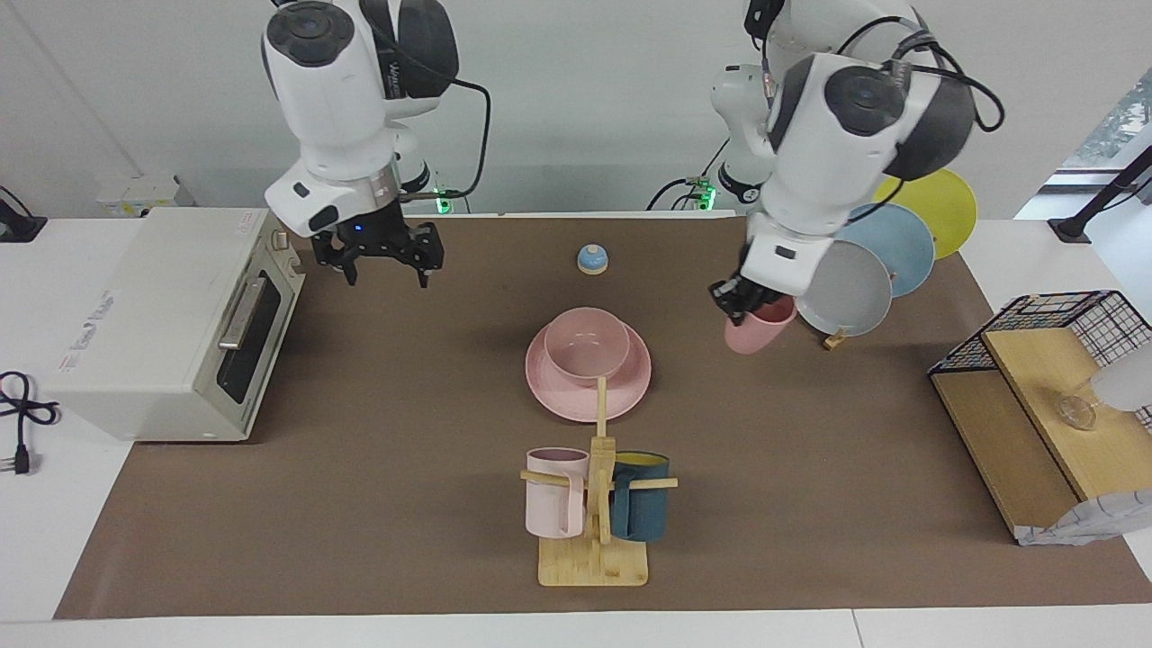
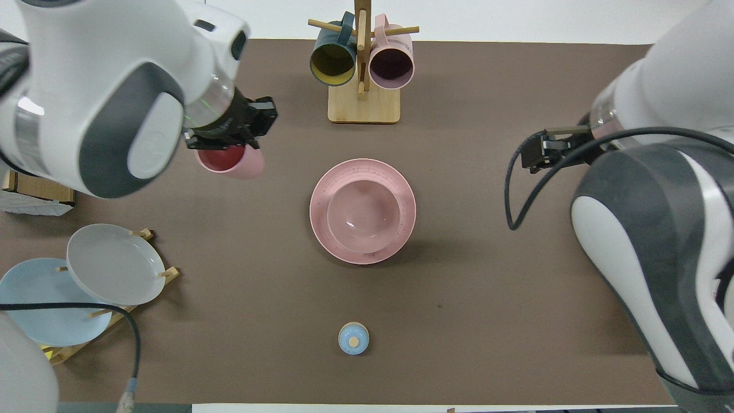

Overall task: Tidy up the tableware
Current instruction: 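Carry the pink cup with the left gripper and lower it into the bowl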

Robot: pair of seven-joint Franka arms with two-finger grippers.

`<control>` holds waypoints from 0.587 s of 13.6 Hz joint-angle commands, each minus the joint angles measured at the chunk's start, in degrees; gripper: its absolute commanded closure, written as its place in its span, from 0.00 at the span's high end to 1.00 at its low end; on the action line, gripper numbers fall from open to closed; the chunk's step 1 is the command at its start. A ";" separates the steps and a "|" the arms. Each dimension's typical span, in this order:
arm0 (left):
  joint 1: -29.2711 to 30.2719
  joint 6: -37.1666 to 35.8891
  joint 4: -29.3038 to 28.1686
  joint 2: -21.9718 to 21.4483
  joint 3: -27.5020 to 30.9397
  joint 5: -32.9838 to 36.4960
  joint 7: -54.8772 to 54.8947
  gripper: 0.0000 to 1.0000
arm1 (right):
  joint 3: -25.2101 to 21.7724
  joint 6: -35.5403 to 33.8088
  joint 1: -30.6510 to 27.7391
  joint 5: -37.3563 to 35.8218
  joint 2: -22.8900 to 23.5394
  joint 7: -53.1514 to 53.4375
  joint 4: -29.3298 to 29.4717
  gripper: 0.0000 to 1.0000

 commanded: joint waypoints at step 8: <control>-16.38 14.71 -12.38 2.39 1.44 0.45 -18.63 0.00 | -2.53 5.25 -7.64 0.89 -8.22 -12.92 -15.29 1.00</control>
